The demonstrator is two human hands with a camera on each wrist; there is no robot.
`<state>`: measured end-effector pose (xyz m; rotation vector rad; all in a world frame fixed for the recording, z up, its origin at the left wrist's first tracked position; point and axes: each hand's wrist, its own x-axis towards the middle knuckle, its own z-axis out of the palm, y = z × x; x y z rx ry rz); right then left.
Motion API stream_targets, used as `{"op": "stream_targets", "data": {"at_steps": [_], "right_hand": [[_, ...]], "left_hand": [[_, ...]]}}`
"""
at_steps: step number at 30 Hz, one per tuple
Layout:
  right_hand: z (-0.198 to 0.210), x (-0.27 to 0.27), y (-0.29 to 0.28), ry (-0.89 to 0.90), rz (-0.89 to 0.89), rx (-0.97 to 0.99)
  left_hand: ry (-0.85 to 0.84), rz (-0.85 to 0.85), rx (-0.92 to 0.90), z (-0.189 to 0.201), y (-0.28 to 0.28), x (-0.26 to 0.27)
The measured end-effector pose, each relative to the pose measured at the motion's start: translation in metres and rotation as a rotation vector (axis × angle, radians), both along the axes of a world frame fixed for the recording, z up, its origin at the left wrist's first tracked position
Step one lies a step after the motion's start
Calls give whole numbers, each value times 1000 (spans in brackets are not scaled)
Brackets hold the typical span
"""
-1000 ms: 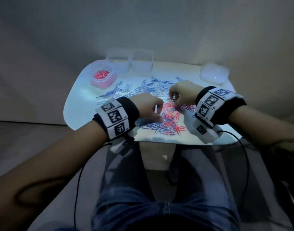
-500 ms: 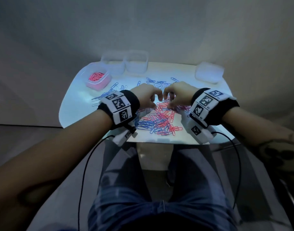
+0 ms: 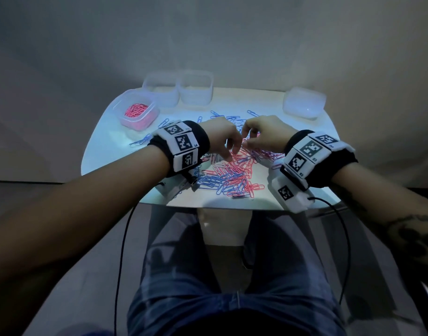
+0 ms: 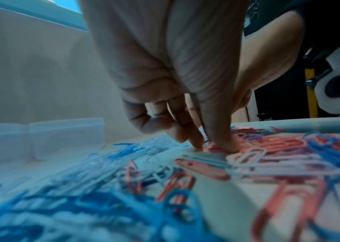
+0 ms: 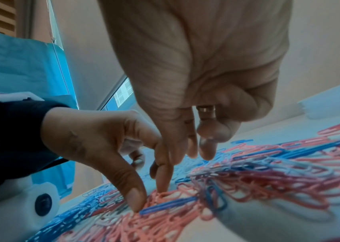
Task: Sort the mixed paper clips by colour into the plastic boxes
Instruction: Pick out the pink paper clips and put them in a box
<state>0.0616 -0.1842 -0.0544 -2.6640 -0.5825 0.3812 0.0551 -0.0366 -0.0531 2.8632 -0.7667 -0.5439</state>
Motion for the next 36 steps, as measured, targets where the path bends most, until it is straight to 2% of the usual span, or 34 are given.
{"op": "stream_targets", "data": {"at_steps": [12,19,23,28,31,36], "right_hand": [[-2,-9,-5,-22,-82,90],[-2,-15,-7,-20,-221,352],[-10,-23,-7,185,-319,615],[-12,-25,5,658,-603,1199],[-9,-23,16,841,-774,1426],[-9,-20,22,936,-895,1618]], "left_hand": [[51,23,148,-6,-6,0],[10,40,-6,-6,4,0],[47,121,-182,1,15,2],[236,338,-632,20,18,3],[241,389,-679,22,5,-1],[245,490,-796,22,-9,-7]]}}
